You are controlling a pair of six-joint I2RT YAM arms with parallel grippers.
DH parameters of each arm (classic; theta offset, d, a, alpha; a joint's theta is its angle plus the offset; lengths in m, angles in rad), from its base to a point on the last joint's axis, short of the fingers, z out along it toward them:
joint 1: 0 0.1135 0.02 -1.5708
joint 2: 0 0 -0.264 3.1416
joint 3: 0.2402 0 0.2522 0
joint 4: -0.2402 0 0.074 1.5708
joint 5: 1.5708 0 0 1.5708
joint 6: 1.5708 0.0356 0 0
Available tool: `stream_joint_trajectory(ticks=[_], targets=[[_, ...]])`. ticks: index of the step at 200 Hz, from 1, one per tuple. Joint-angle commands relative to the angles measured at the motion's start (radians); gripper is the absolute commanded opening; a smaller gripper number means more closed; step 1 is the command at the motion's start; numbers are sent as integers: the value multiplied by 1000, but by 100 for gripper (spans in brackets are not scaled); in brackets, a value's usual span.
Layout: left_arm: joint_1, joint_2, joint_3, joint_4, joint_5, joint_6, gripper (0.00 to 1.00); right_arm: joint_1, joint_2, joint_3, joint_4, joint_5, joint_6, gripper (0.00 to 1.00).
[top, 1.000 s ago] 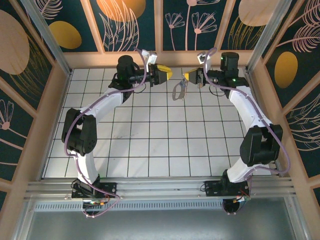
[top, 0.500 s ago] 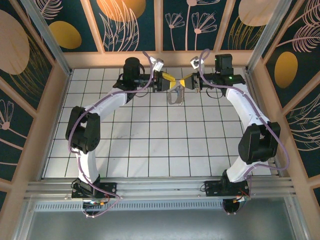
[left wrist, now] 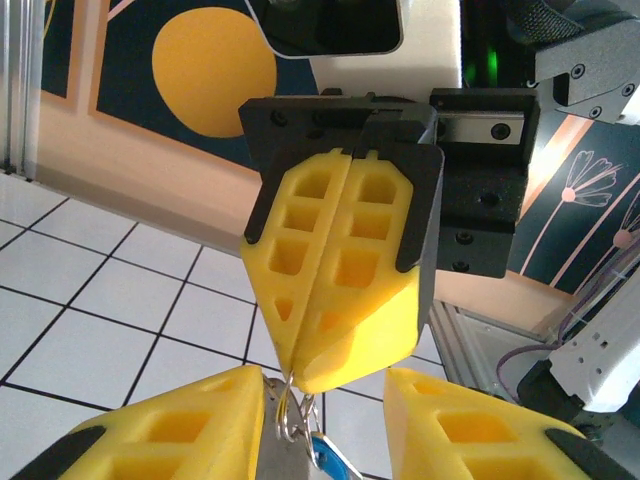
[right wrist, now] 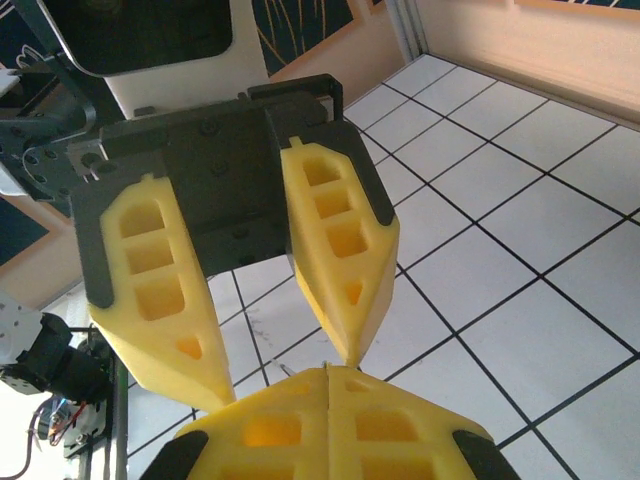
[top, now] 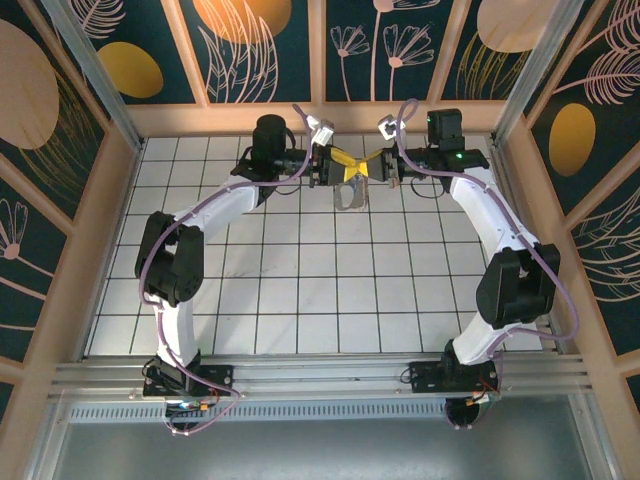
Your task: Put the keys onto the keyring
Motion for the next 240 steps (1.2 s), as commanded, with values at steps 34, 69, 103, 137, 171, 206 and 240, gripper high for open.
stream_joint_trajectory(ticks=[34,69,103,137,171,206,240], targets=[[-5,15,19,13,38,22,30,6,-3,34,8,-68,-29,0],[-12,18,19,32,59,9,15,7,-3,21,35,-74,-12,0],[-21,19,19,44,68,9,9,6,3,18,42,-79,-5,0],[-35,14,18,54,73,12,0,7,0,4,75,-67,20,0],[-48,5,-1,67,78,14,0,6,-4,-11,132,-59,68,0],[-49,-3,-17,72,85,13,10,7,2,-10,140,-54,75,0],[-51,-12,-27,82,89,8,12,6,8,-7,145,-46,82,0]])
